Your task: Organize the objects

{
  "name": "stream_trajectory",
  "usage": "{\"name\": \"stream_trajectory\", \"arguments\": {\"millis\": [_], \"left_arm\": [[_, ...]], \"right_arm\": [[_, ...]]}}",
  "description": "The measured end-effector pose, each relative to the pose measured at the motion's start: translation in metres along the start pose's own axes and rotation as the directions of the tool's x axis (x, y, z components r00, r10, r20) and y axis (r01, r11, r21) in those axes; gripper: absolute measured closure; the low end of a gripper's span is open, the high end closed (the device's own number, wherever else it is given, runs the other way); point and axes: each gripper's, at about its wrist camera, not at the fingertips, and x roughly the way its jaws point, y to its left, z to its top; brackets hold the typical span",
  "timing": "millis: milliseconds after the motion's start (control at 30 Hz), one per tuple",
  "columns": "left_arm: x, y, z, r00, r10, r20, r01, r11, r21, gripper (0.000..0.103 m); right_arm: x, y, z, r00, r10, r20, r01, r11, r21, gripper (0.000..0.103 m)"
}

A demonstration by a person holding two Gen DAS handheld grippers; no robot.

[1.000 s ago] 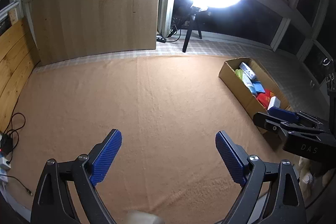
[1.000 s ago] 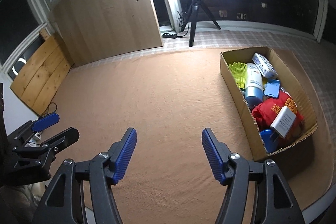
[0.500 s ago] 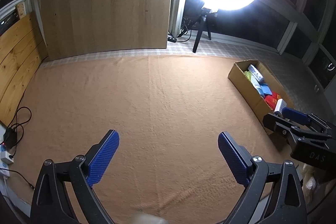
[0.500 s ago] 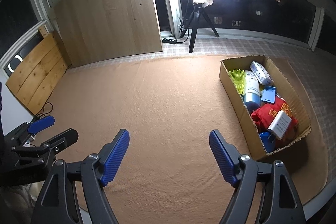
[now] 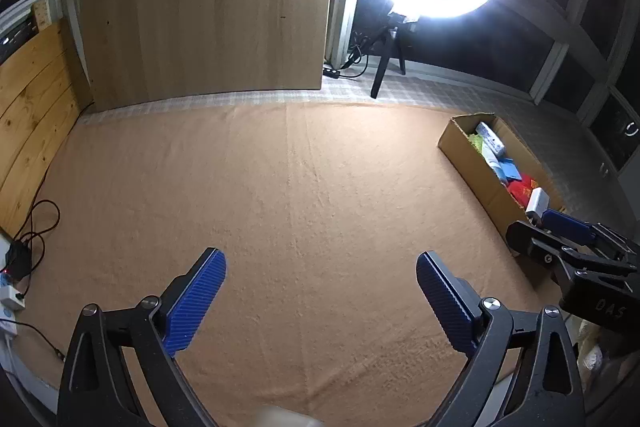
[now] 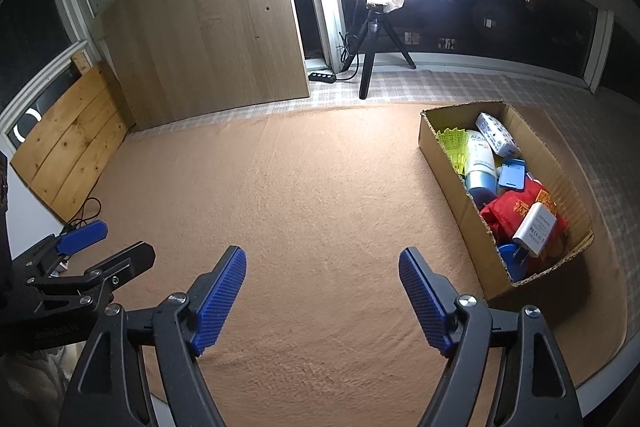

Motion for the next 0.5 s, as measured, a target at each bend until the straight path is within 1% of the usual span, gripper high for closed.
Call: {"name": "stream_trajectory", "arguments": {"millis": [200,500], "left_arm": [[0.0023,0.0028,-0.0057,1.000,0.017,-0.006,-0.018,1.000,-0.014,0.005],[0.0021,0.0052,-0.0053,1.000,0.029,0.001,-0.029,0.999,-0.021,0.005]], "right_arm": [[0.0005,0.0036,-0.0021,1.000,0.001,-0.002,-0.001,1.000,-0.006,0.027],[0.0018,0.0013,-0.0035,1.000,0.002,-0.010,-0.002,1.000,0.006,0.027]]}}
